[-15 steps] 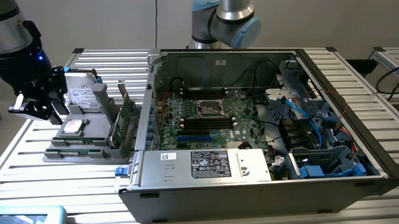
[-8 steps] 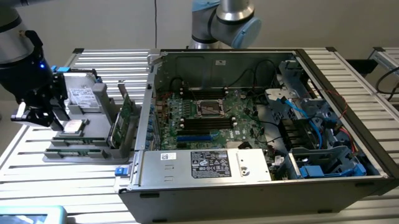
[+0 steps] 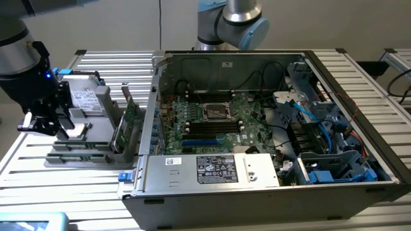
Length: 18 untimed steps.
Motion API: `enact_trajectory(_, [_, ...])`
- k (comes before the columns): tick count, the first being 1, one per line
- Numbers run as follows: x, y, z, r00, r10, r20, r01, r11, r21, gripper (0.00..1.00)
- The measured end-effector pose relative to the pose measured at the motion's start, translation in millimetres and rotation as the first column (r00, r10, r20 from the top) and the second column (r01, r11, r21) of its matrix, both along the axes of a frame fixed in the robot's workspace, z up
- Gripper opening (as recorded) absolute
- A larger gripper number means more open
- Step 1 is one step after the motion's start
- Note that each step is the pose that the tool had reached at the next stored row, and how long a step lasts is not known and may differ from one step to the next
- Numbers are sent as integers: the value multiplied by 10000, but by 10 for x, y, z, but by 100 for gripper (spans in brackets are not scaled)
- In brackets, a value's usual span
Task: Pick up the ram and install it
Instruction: 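Pick up the ram and move it above insertion slot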
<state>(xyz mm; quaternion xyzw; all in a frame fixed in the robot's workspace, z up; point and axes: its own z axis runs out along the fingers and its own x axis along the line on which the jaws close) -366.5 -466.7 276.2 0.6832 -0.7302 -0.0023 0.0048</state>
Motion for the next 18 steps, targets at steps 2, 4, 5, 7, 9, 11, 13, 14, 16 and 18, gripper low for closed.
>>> enact_trajectory(2, [30,-4,-35,10000,38,-2,-38,10000,-2,36])
enact_trajectory(4, [56,-7,-73,10000,73,1,-73,10000,1,36])
enact_trajectory(5, [58,-7,-92,10000,87,0,-87,10000,1,36])
enact_trajectory(7, [58,-7,-127,9999,114,0,-114,9999,0,36])
enact_trajectory(9, [59,-7,-164,9999,134,0,-134,9999,0,36])
enact_trajectory(11, [59,-8,-200,9999,143,0,-143,9999,-1,36])
enact_trajectory(13, [60,-17,-237,9999,149,0,-149,9999,0,36])
enact_trajectory(14, [59,-26,-254,9999,150,0,-150,9999,0,36])
enact_trajectory(16, [59,-42,-292,9999,153,1,-153,9999,1,36])
enact_trajectory(18, [58,-45,-326,9999,156,-1,-156,9999,-1,36])
